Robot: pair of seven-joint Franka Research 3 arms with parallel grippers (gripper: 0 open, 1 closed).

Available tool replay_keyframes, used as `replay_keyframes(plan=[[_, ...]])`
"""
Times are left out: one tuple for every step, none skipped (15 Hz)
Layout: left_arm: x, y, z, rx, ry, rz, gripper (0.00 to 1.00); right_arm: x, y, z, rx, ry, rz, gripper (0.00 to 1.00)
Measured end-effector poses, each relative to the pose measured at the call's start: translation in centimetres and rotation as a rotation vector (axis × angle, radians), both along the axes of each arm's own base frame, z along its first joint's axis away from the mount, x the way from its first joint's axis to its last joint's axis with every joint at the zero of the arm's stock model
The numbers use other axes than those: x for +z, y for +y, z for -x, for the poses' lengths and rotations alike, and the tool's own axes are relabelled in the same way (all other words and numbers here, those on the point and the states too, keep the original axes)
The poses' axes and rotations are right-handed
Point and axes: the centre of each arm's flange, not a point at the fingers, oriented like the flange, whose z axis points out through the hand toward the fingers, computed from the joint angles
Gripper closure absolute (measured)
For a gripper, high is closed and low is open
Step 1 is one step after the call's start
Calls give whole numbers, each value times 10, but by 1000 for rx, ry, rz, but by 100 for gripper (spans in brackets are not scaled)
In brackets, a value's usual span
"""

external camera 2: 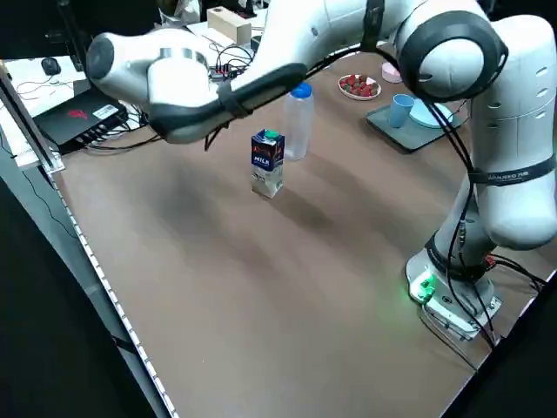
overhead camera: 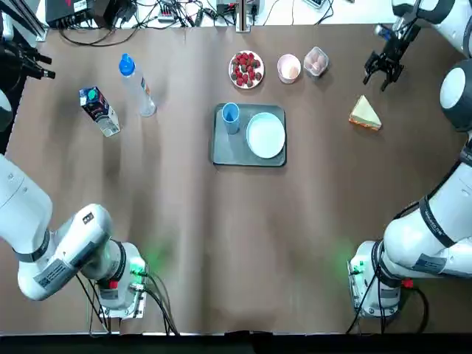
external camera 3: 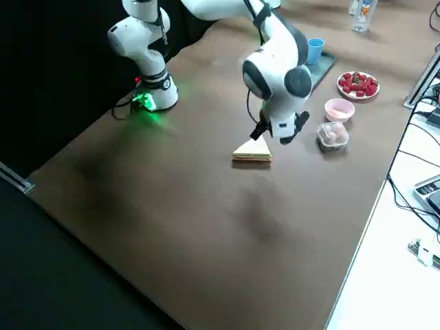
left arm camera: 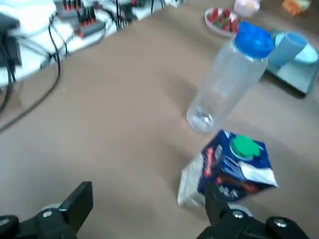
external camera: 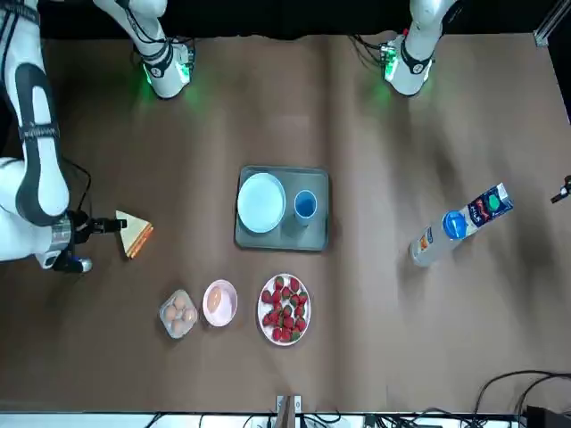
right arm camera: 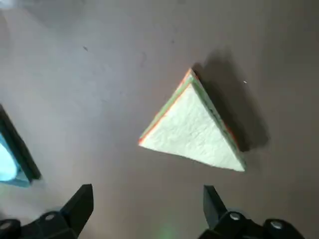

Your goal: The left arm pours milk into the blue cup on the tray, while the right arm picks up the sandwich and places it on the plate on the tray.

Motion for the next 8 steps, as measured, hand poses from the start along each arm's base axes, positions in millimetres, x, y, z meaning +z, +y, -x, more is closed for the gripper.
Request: replay_keyframes(plan=[[-10, 0, -2, -3, -37, 36, 0, -14, -5, 1, 23, 8, -16, 3], [-24, 0, -4, -13, -61, 65, 0, -26, -10, 2, 49, 5, -31, 3], [-37, 1, -3, -24, -70, 95, 0, -38, -14, 2, 75, -3, -44, 3], [-51, 2, 1, -27, -72, 137, 0, -50, -17, 3, 100, -8, -56, 4], [-64, 4, 5, -22, -74, 187, 0, -62, -19, 4, 124, -16, -67, 4], [-87, 7, 15, -26, -61, 264, 0, -80, -23, 7, 186, -33, -96, 5], [-99, 8, 19, -26, -49, 287, 0, -85, -26, 8, 220, -43, -112, 5], [-109, 9, 23, -25, -38, 306, 0, -89, -31, 9, 260, -55, -121, 6]])
